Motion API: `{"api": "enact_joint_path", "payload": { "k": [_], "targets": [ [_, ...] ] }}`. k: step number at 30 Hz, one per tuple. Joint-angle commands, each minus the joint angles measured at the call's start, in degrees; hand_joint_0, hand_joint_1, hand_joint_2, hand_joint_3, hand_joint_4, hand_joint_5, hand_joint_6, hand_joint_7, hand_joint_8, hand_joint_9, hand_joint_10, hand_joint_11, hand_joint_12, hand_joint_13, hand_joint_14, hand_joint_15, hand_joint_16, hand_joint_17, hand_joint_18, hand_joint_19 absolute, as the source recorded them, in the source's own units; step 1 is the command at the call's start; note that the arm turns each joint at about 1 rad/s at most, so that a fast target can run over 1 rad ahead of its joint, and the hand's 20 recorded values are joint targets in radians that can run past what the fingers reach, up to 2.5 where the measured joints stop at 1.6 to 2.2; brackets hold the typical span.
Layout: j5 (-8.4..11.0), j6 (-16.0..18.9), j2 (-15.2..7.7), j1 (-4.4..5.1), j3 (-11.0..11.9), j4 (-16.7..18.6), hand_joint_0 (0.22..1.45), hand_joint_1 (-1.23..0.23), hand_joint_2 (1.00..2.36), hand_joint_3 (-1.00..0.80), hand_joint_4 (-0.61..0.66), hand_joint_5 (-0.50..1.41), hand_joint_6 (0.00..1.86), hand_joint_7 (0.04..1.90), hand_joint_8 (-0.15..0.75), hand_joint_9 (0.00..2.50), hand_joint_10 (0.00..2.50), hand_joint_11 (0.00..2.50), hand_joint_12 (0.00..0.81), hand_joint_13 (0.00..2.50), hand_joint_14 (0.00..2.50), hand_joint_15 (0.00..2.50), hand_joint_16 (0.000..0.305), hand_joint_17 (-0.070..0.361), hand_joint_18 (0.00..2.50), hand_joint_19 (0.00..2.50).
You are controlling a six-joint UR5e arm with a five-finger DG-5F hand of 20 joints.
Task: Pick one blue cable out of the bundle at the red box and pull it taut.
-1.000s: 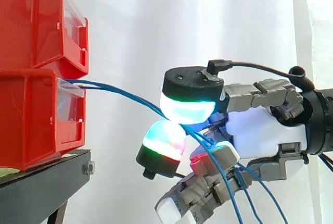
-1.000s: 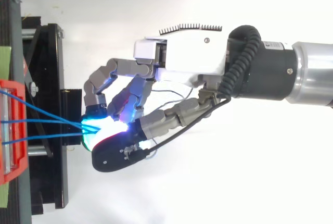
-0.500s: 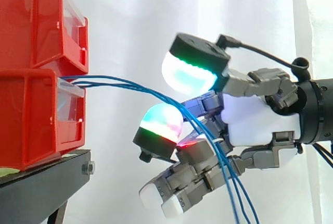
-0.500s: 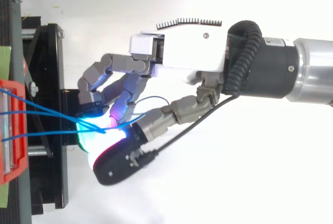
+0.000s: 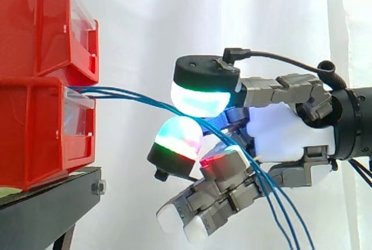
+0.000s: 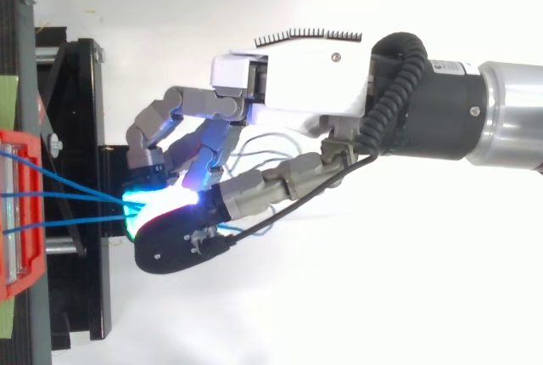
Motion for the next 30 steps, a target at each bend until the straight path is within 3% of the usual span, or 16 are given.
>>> {"api": "enact_joint_path", "payload": {
  "k": [1,6,11,12,15,18,21,25,30],
  "targets": [
    [0.00,0.00,0.00,-0.07,-0.01,-0.01,0.63,-0.82,1.00,0.02,0.13,-0.12,0.91,1.04,0.478,1.23,0.00,1.27,0.494,0.66,0.01,0.28,0.069,0.155,0.63,0.28],
    [0.00,0.00,0.00,0.02,-0.01,0.16,0.68,-0.91,1.02,-0.02,0.02,-0.14,0.91,1.24,0.405,1.15,0.00,1.29,0.428,0.60,0.01,0.28,0.058,0.129,0.55,0.24],
    [0.00,-0.09,0.00,-0.07,-0.01,0.25,0.77,-0.97,1.00,-0.48,0.09,-0.14,0.92,1.23,0.381,1.12,0.01,1.28,0.413,0.58,0.01,0.25,0.055,0.125,0.54,0.17],
    [0.00,-0.09,0.00,0.02,-0.01,0.25,0.75,-0.97,1.00,-0.50,0.11,-0.14,0.92,1.23,0.379,1.12,0.01,1.27,0.410,0.58,0.01,0.25,0.055,0.125,0.54,0.17],
    [0.00,-0.09,-0.09,0.02,-0.01,0.25,0.65,-0.96,1.00,-0.50,0.14,-0.13,0.92,1.05,0.376,1.12,0.01,1.27,0.408,0.58,0.01,0.26,0.055,0.124,0.53,0.18],
    [0.00,-0.09,0.00,0.02,-0.01,0.25,0.51,-0.92,1.00,-0.50,0.14,-0.12,0.91,1.05,0.397,1.15,0.01,1.25,0.425,0.58,0.01,0.26,0.058,0.131,0.53,0.21],
    [0.00,-0.09,-0.09,0.02,-0.01,0.25,0.41,-0.72,1.00,-0.50,0.14,-0.11,0.89,1.00,0.447,1.19,0.00,1.20,0.481,0.60,0.01,0.25,0.067,0.150,0.55,0.24],
    [0.00,-0.09,0.00,0.02,-0.01,0.25,0.51,-0.43,1.00,-0.50,0.09,-0.11,0.85,1.00,0.399,1.12,0.01,1.10,0.445,0.53,0.01,0.25,0.058,0.130,0.42,0.30],
    [0.00,-0.09,-0.09,0.02,-0.01,0.25,0.58,-0.49,1.01,-0.30,0.10,-0.12,0.84,1.01,0.412,1.12,0.01,1.09,0.454,0.53,0.01,0.26,0.060,0.134,0.40,0.32]
  ]
}}
